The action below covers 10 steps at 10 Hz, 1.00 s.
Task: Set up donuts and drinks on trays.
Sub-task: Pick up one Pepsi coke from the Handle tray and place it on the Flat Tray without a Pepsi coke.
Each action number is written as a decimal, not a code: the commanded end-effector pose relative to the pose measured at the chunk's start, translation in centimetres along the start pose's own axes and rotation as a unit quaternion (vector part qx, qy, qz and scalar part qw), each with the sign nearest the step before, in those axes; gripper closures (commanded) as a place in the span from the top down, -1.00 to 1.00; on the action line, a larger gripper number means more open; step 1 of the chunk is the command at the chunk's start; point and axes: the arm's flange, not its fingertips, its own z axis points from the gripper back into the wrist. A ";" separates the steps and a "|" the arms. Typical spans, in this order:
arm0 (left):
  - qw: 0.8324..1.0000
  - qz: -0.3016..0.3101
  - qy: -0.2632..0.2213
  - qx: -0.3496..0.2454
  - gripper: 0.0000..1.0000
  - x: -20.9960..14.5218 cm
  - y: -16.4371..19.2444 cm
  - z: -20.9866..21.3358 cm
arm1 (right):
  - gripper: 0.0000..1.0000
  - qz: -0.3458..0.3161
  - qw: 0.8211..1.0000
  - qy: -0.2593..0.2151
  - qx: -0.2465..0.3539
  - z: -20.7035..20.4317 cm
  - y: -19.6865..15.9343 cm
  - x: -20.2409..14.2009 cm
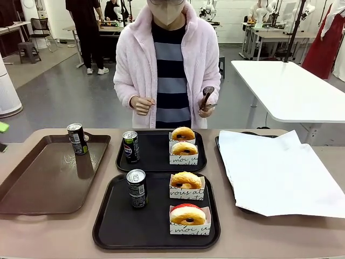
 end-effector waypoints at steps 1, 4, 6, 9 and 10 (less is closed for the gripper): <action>0.999 0.033 -0.018 -0.038 1.00 0.5 2.2 2.9 | 1.00 0.008 1.000 -0.002 0.006 0.1 0.0 0.0; 0.994 0.059 -0.064 -0.058 1.00 0.0 5.0 6.3 | 1.00 0.008 1.000 -0.002 0.006 0.1 0.0 0.0; 0.992 0.084 -0.075 -0.061 1.00 -0.1 6.8 7.1 | 1.00 0.008 1.000 -0.002 0.006 0.1 0.0 0.0; 0.993 0.088 -0.069 -0.049 1.00 -0.4 6.2 6.9 | 1.00 0.008 1.000 -0.002 0.006 0.1 0.0 0.0; 0.993 0.088 -0.069 -0.049 1.00 -0.4 6.2 6.9 | 1.00 0.008 1.000 -0.002 0.006 0.1 0.0 0.0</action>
